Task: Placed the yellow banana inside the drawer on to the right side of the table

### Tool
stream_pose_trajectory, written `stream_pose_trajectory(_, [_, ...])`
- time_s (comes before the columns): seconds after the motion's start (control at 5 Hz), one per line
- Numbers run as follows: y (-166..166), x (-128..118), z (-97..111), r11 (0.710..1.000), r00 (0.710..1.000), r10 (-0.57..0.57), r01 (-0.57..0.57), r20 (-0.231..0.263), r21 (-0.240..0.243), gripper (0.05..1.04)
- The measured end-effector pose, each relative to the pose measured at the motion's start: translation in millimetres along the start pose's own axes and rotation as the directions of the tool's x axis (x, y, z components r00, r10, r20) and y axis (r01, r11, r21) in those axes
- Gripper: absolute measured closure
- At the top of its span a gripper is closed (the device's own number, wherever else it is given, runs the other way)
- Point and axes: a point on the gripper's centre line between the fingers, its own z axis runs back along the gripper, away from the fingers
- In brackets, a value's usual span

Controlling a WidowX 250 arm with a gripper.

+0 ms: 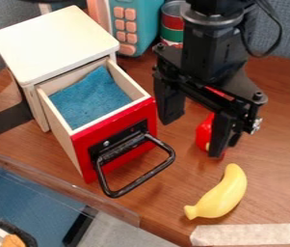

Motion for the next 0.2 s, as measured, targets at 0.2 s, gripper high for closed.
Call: stream_pose_trajectory(0.2, [0.0,0.0,0.0,1.000,1.000,-0.005,0.005,0.000,0.000,0.083])
